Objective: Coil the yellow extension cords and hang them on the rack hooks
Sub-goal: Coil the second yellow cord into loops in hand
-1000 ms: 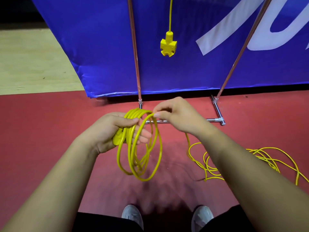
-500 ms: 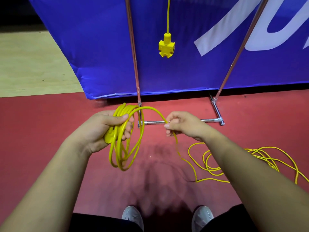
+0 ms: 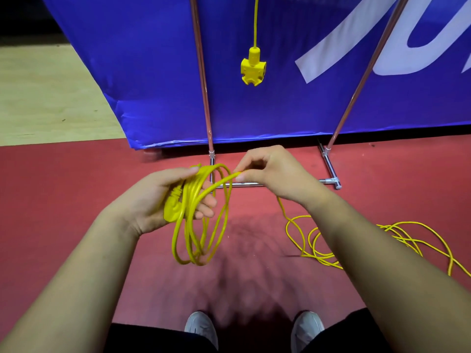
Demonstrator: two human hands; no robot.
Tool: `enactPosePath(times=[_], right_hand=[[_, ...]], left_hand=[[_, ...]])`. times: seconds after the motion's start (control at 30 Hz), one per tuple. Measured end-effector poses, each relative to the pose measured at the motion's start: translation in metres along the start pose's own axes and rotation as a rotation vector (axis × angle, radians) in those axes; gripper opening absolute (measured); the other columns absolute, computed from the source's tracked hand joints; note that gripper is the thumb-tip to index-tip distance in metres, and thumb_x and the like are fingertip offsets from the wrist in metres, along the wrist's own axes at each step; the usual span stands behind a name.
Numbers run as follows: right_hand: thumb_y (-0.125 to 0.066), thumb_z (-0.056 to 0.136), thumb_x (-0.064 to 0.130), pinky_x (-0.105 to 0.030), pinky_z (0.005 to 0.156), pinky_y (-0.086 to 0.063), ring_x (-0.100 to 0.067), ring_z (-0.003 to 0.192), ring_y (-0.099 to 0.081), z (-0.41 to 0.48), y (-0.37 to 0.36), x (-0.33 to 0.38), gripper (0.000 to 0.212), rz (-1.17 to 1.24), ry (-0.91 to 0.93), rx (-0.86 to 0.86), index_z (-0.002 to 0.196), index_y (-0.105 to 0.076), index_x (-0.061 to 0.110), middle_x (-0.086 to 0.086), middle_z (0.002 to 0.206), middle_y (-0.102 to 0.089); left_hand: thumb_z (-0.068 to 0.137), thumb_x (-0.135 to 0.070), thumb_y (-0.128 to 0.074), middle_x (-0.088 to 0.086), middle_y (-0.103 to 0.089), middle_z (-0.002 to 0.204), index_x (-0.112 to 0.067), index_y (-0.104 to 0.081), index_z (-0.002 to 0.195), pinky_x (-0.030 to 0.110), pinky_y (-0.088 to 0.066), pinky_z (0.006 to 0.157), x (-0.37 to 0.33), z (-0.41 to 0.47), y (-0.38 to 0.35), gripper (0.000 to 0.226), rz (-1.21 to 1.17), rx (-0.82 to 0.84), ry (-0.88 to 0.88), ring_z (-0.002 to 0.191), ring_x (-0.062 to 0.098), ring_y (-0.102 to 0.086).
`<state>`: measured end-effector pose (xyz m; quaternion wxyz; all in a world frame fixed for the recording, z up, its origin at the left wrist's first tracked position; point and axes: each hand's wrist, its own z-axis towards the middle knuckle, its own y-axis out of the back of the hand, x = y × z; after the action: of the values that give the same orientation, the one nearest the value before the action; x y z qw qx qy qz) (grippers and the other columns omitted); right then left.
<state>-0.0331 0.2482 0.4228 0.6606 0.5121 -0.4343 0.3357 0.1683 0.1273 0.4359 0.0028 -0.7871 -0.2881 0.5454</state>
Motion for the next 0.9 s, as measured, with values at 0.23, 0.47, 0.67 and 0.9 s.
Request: enactPosePath(times=[0.23,0.47,0.67,0.9], right_hand=[[-0.072,0.083,0.004,-0.018,0.061,-0.044,-0.004,0.062,-0.057,0.0,-0.006,0.002,0.006,-0.072,0.031,0.09,0.087,-0.067,0.003,-0.005,0.071,-0.067],[-0.067,0.089,0.006,-0.026,0.077,-0.054,-0.018,0.072,-0.067,-0.01,0.012,-0.059,0.006,0.132,-0.322,0.041,0.093,-0.064,0.002,-0.015,0.078,-0.071],[-0.072,0.083,0.003,-0.019,0.056,-0.046,-0.007,0.054,-0.056,0.0,0.014,-0.037,0.006,0.098,-0.192,-0.163,0.086,-0.073,0.008,-0.004,0.062,-0.064],[-0.071,0.082,0.002,-0.017,0.068,-0.048,-0.002,0.069,-0.061,0.003,-0.004,-0.004,0.009,0.042,0.043,-0.091,0.089,-0.076,0.003,-0.004,0.076,-0.072]], left_hand=[[0.058,-0.037,-0.088,0.003,-0.049,0.06,-0.007,-0.07,0.084,0.02,-0.041,0.046,0.004,0.0,-0.001,0.043,0.057,0.042,-0.061,0.046,0.013,-0.045],[0.048,-0.037,-0.092,0.009,-0.062,0.068,-0.006,-0.072,0.083,0.024,-0.05,0.051,0.003,0.002,0.008,0.051,0.055,-0.049,-0.1,0.055,0.018,-0.059],[0.074,-0.014,-0.068,0.021,-0.071,0.08,0.005,-0.065,0.094,0.027,-0.054,0.051,0.004,0.0,-0.001,0.028,0.092,-0.064,0.082,0.056,0.024,-0.066],[0.046,-0.041,-0.092,0.015,-0.073,0.08,-0.004,-0.075,0.095,0.024,-0.053,0.053,0.004,0.0,-0.003,0.064,0.119,0.009,0.052,0.057,0.018,-0.067]])
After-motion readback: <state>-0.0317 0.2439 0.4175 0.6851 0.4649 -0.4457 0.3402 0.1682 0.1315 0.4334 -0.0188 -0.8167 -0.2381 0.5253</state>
